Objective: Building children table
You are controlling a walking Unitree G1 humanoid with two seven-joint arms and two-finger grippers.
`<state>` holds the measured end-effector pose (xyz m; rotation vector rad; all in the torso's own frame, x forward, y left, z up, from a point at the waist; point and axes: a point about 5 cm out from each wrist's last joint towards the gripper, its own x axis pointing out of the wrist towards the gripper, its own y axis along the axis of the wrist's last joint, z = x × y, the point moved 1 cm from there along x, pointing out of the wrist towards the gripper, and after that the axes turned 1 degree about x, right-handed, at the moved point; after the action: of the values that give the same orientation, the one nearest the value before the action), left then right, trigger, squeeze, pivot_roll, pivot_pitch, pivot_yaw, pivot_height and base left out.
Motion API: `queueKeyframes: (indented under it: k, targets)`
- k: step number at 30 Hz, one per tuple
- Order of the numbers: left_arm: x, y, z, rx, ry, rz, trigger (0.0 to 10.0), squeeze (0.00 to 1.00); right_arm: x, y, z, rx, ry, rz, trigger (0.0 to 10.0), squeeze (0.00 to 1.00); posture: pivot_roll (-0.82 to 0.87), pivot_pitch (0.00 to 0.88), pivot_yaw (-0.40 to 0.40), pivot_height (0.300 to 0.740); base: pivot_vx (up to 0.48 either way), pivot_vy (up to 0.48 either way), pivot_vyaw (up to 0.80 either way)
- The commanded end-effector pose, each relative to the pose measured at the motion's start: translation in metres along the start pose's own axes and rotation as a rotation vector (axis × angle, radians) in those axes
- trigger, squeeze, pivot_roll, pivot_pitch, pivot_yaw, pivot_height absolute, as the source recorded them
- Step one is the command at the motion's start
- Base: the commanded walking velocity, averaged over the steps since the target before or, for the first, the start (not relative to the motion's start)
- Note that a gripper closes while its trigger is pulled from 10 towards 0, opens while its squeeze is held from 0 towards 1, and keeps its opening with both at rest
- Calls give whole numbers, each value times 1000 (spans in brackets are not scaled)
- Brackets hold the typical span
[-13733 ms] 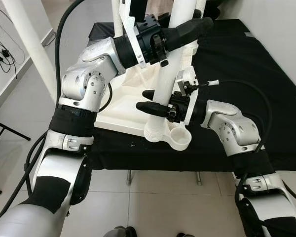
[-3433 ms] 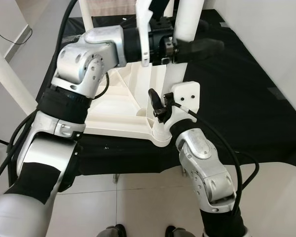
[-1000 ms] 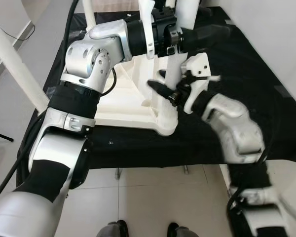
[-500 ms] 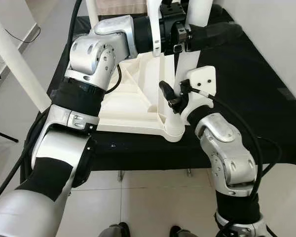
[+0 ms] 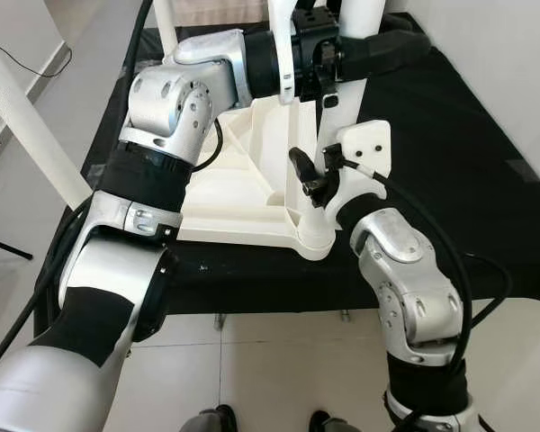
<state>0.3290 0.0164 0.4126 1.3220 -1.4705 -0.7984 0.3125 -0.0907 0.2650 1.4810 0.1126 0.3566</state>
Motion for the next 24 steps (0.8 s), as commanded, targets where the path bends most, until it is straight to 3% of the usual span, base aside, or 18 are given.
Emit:
queueKeyframes:
  k: [1, 5, 6, 10, 11, 13, 15, 16, 17, 18, 19, 22, 24]
  targets:
    - [5, 0, 2, -19, -15, 10, 0, 0, 1, -33, 2, 47, -13, -192, 10000, 0, -60, 207, 6, 740, 0, 0, 0]
    - [6, 0, 3, -24, -19, 11, 0, 0, 6, -28, 5, 83, 50, -174, 10000, 0, -63, 209, 3, 740, 0, 0, 0]
    - [6, 0, 3, -25, -21, 12, 0, 0, 9, -24, 5, 100, 121, -154, 10000, 1000, -62, 210, 3, 740, 0, 0, 0]
    - [8, 0, 3, -27, -24, 13, 0, 0, 12, -17, 8, 143, 209, -116, 10000, 1000, -62, 211, 2, 740, 0, 0, 0]
    - [10, 0, 4, -27, -30, 14, 0, 0, 17, -5, 11, 130, 374, -71, 10000, 1000, -61, 211, 2, 740, 0, 0, 0]
    - [10, 0, 4, -27, -30, 14, 0, 0, 17, -5, 11, 130, 374, -71, 10000, 1000, -61, 211, 2, 740, 0, 0, 0]
    - [12, 0, 4, -27, -37, 15, 0, 0, 18, 4, 13, 87, 581, -52, 10000, 1000, -62, 210, 4, 740, 0, 0, 0]
    - [13, -1, 4, -28, -41, 15, 0, 0, 18, 7, 15, 39, 688, -42, 10000, 851, -62, 212, 7, 740, 0, 0, 0]
    - [13, -1, 4, -28, -41, 15, 0, 0, 18, 7, 15, 39, 688, -42, 10000, 851, -62, 212, 7, 740, 0, 0, 0]
    - [13, 0, 5, -29, -44, 16, 0, 0, 20, 9, 17, 20, 782, -49, 10000, 0, -58, 211, 12, 740, 0, 0, 0]
    - [14, 0, 5, -30, -49, 17, 0, 0, 22, 12, 19, 4, 874, -48, 10000, 0, -56, 210, 14, 740, 0, 0, 0]
    - [14, 0, 5, -31, -53, 17, 0, 0, 24, 14, 20, 4, 954, -52, 10000, 0, -54, 211, 17, 740, 0, 0, 0]
    - [14, 0, 6, -33, -59, 16, 0, 0, 25, 17, 21, 14, 1074, -54, 10000, 0, -45, 213, 21, 740, 0, 0, 0]
